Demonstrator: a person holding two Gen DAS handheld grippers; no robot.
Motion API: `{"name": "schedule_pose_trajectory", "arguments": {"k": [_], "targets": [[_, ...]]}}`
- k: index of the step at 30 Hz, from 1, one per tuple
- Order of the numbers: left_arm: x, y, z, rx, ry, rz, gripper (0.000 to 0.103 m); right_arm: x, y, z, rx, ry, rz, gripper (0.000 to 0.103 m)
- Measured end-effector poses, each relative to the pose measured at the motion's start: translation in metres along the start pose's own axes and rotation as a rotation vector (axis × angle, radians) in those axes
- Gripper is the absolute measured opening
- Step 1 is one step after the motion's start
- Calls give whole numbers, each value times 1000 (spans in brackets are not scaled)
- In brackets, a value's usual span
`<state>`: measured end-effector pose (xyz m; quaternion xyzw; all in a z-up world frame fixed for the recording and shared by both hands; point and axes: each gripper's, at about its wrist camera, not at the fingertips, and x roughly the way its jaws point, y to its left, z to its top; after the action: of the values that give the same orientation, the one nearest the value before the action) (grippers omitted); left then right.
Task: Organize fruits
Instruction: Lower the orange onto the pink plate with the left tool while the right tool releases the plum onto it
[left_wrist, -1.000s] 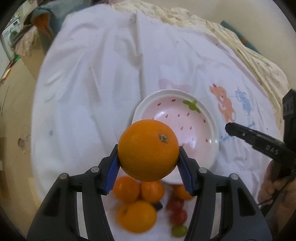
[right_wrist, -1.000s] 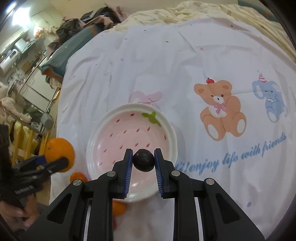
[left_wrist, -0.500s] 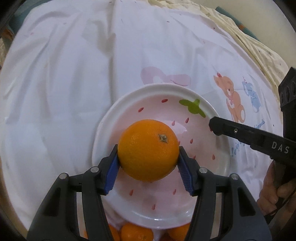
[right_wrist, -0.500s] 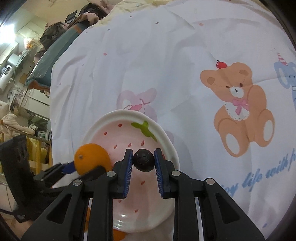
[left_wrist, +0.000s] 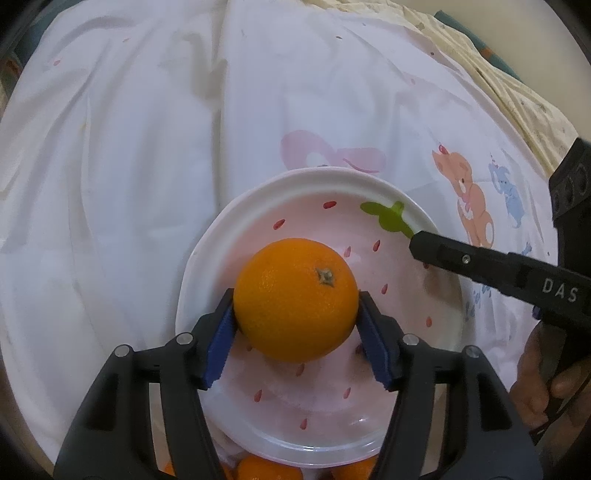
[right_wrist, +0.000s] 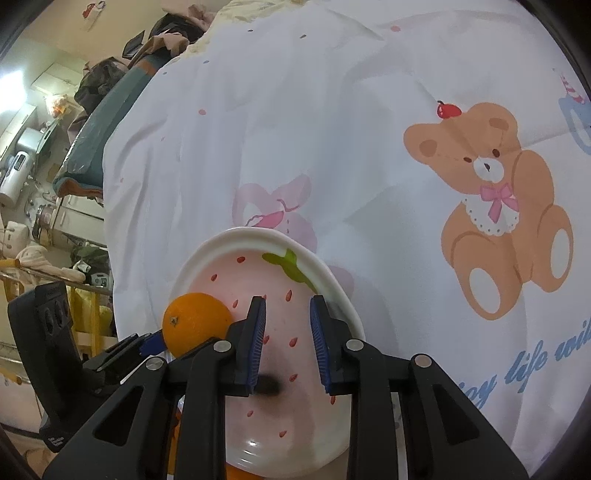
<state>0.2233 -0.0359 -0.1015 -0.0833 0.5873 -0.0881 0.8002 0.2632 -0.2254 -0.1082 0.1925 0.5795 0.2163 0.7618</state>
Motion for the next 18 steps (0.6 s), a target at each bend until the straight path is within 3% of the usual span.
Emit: {"name": "schedule_pose_trajectory", "arguments": {"k": [3,10,11,12,13,14,18], "targets": [[-5,-3,-2,15,-12,12,82,-5,0,1,-6,-17,-8,28],[-18,0,-3,2,-41,29,84,-20,-2,1,-8,-47,-27,30],[-21,2,-4,-6,-49,30,84,-23,-3,0,-5,-54,-29,33],[-24,2,-3,-11,-54,33,84,-26,-3,-1,-1,-59,-29,43],[-26,3,-4,-16,-59,33,84,-29,-3,-1,6,-64,-30,60],[-29,3,-5,-21,-64,33,84,-33,-4,-2,14,-74,-30,64],[-43,5,-8,-43,-96,47,84,-43,-1,-6,11,-95,-34,65]]}}
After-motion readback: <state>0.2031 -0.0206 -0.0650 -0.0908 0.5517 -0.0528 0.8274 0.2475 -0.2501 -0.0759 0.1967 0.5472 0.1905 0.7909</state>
